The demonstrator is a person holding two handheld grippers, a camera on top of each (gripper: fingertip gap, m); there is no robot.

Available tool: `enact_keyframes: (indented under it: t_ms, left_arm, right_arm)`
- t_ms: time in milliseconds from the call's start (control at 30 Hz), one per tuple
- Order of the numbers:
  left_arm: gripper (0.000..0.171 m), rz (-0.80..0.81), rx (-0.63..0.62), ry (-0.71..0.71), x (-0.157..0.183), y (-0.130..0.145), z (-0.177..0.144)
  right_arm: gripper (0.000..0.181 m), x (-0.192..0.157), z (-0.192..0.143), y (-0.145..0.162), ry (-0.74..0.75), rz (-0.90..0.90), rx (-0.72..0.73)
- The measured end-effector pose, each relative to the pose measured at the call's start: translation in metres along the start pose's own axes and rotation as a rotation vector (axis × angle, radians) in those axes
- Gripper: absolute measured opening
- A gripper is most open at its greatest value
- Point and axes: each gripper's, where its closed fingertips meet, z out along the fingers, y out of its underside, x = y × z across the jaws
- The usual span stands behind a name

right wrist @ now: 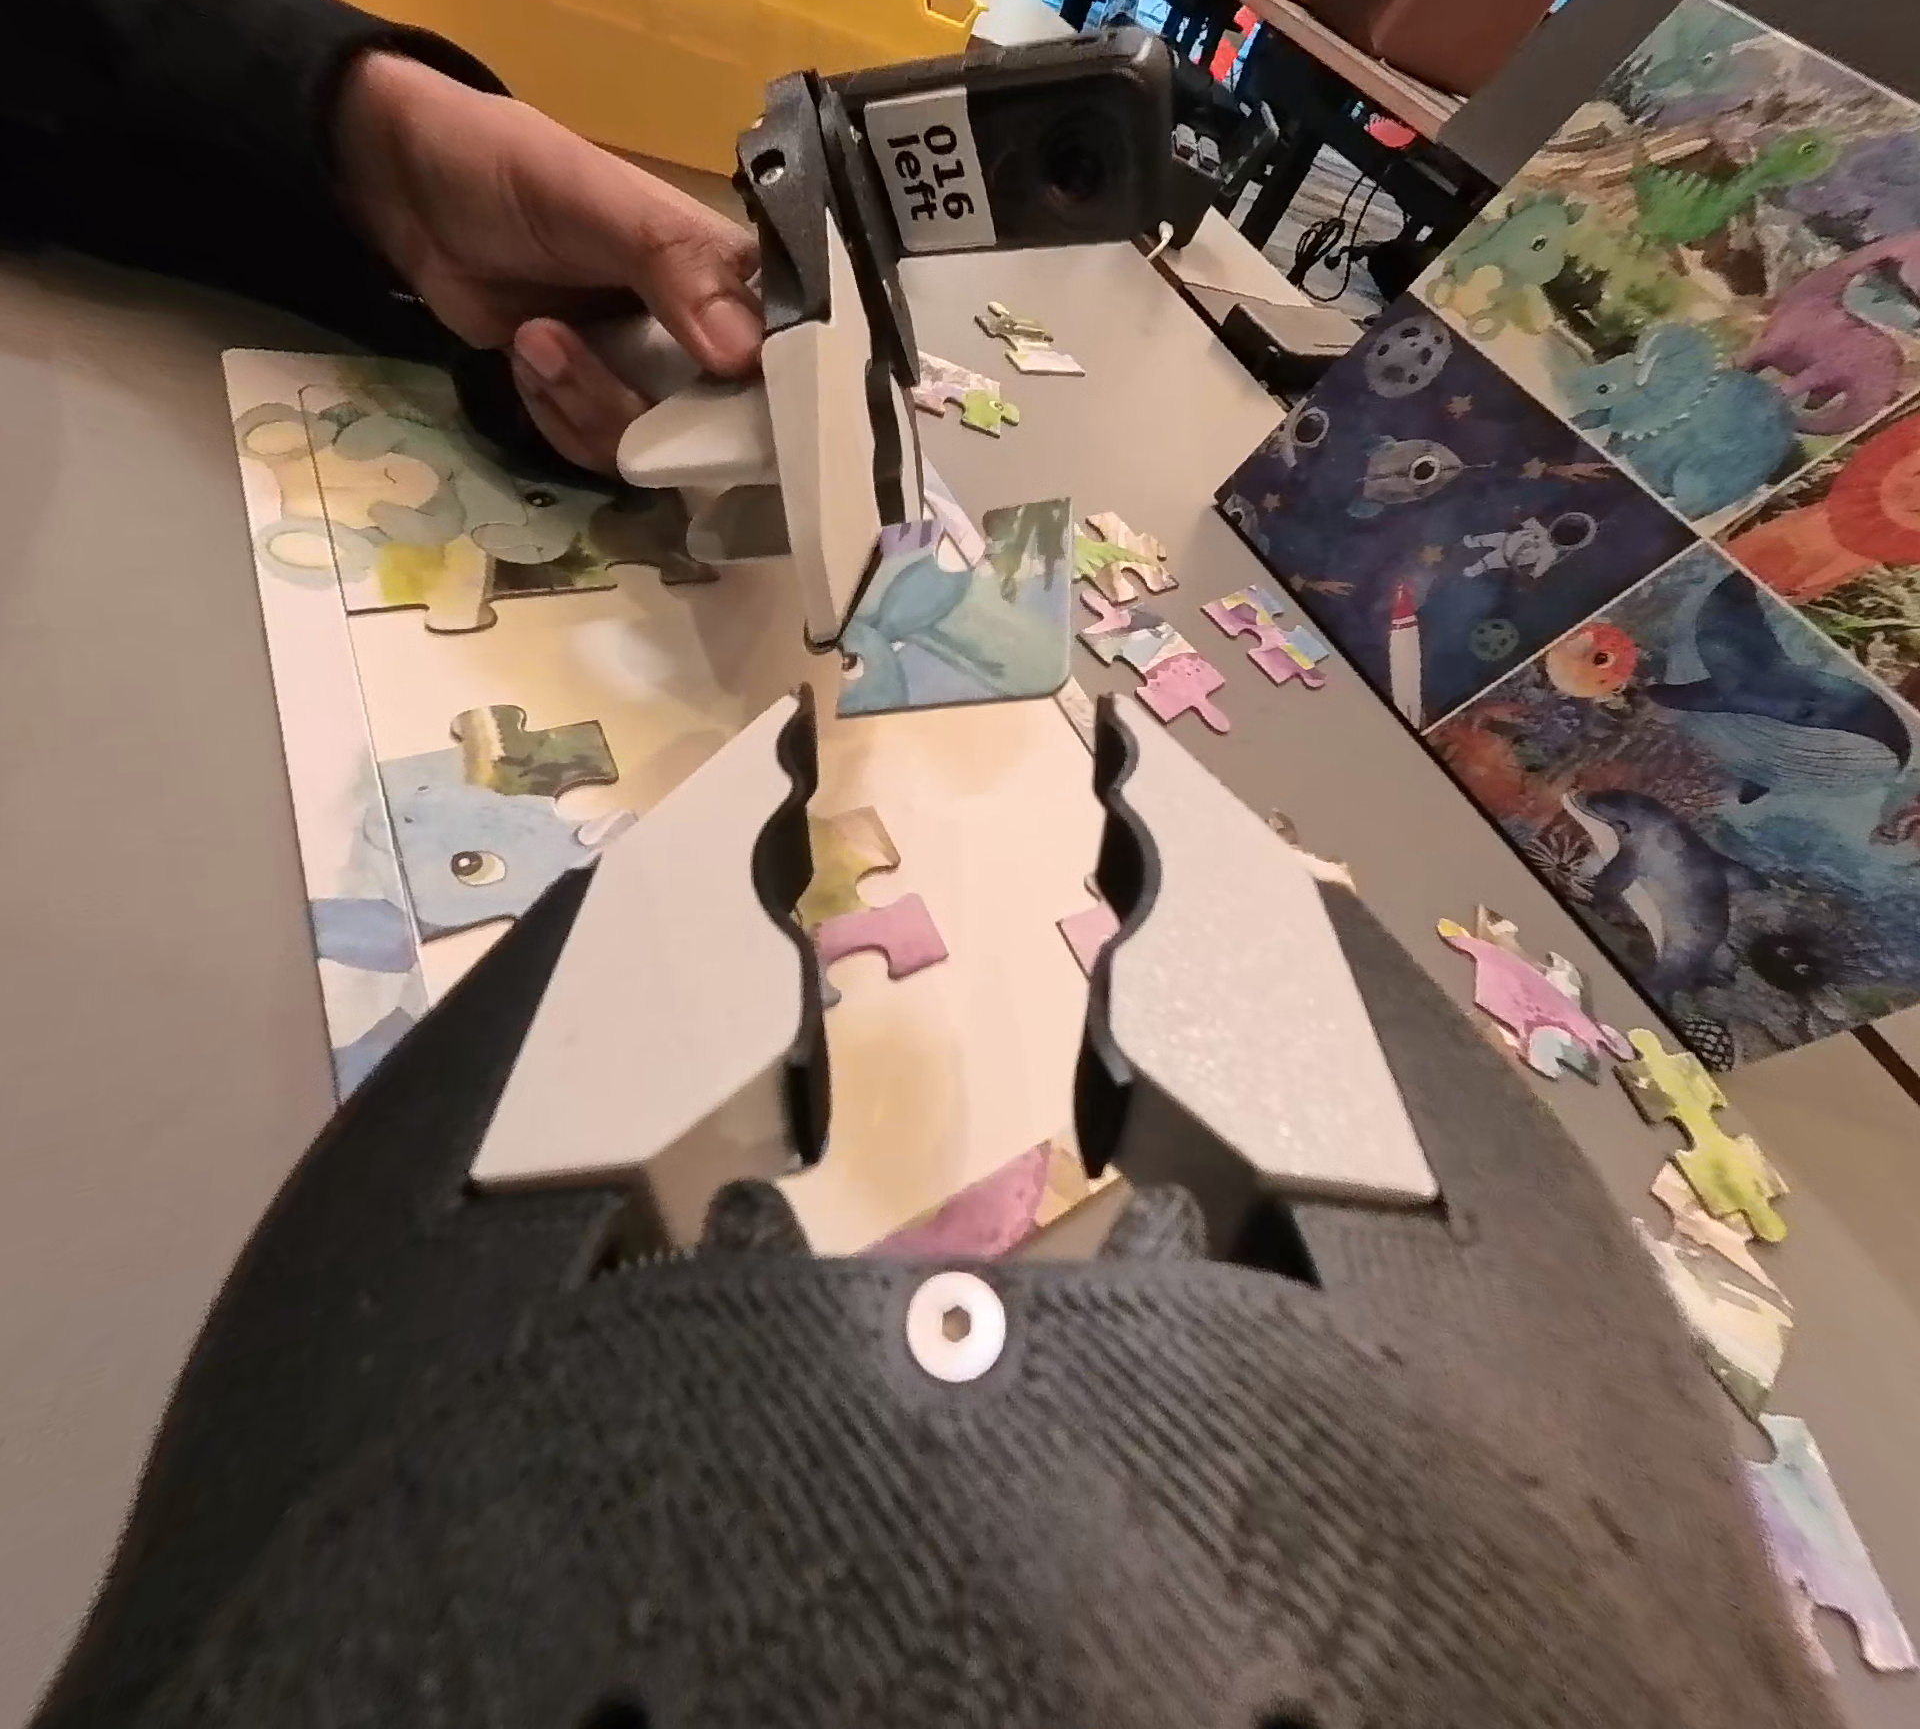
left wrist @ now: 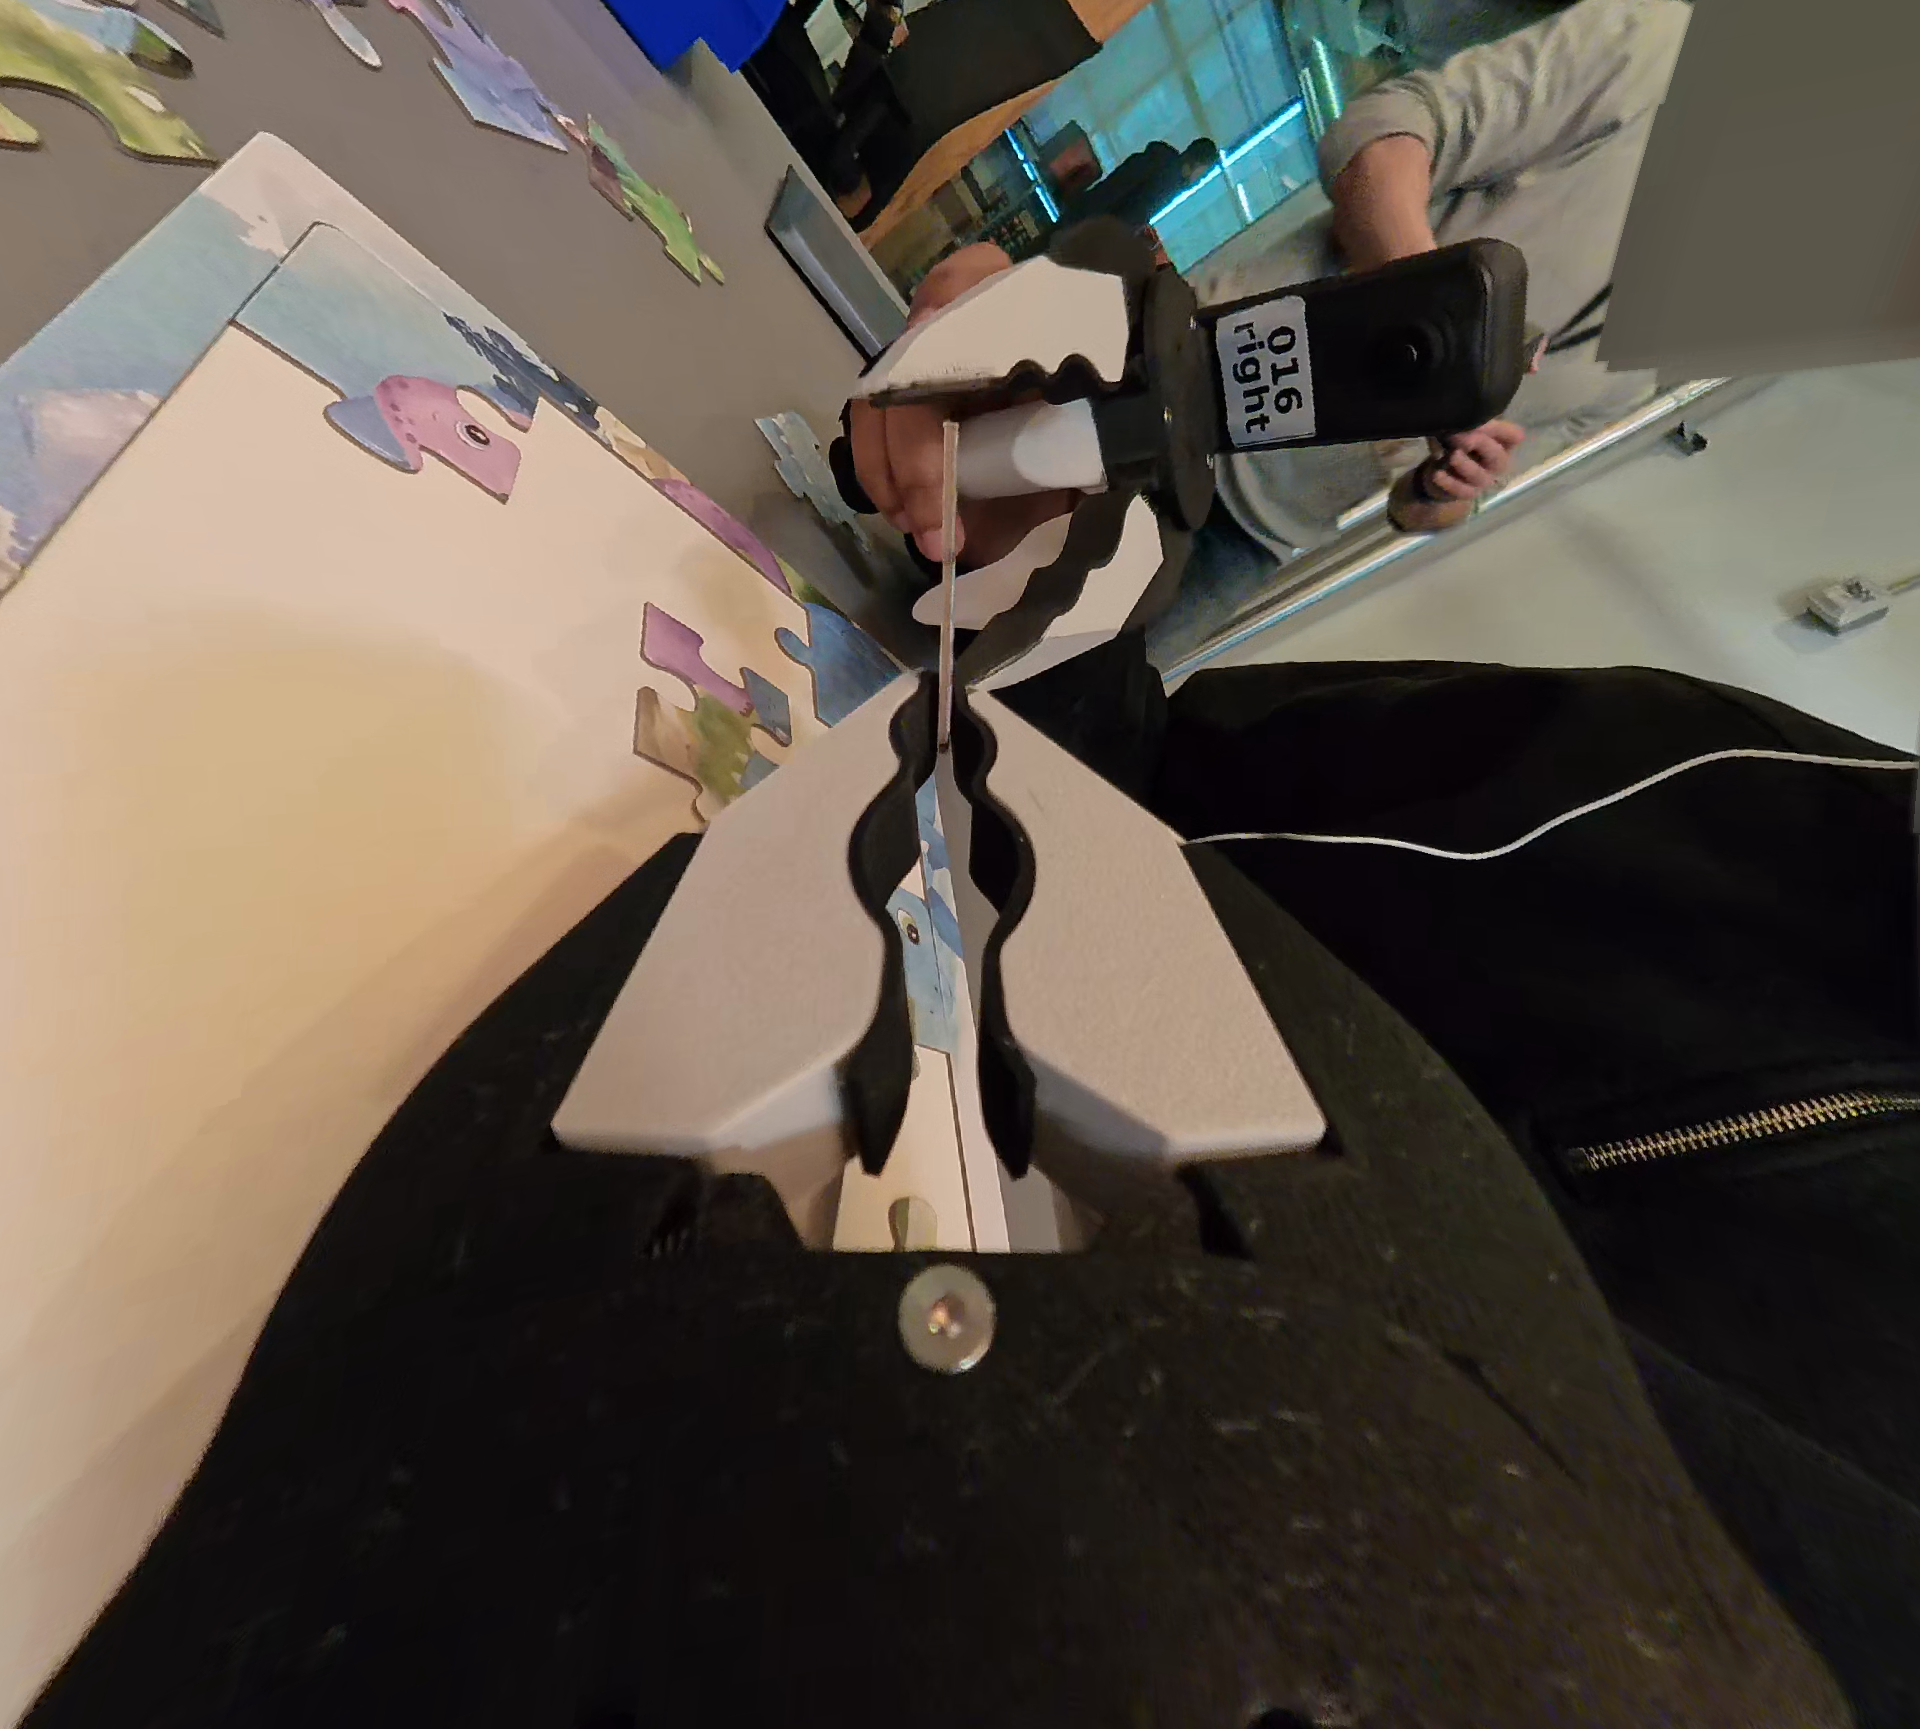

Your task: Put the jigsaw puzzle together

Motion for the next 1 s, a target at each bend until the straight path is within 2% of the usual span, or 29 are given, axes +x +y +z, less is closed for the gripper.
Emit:
enact_keyframes:
  t_ms: [200, 467, 800, 1000]
  left_arm:
    - [0.000, -0.003, -0.024, 0.016, 0.003, 0.005, 0.005]
    - [0.000, -0.009, -0.027, 0.024, 0.004, 0.006, 0.006]
    - [0.000, -0.015, -0.042, 0.030, 0.005, 0.009, 0.008]
    - [0.000, -0.020, -0.070, 0.034, 0.006, 0.013, 0.009]
  right_arm:
    - [0.052, -0.003, 0.002, 0.001, -0.012, -0.008, -0.009]
    - [0.042, -0.004, 0.001, -0.001, -0.010, -0.026, -0.005]
    - [0.057, -0.006, 0.002, -0.003, -0.001, -0.064, 0.001]
    - [0.046, -0.010, 0.000, -0.007, -0.007, -0.111, 0.015]
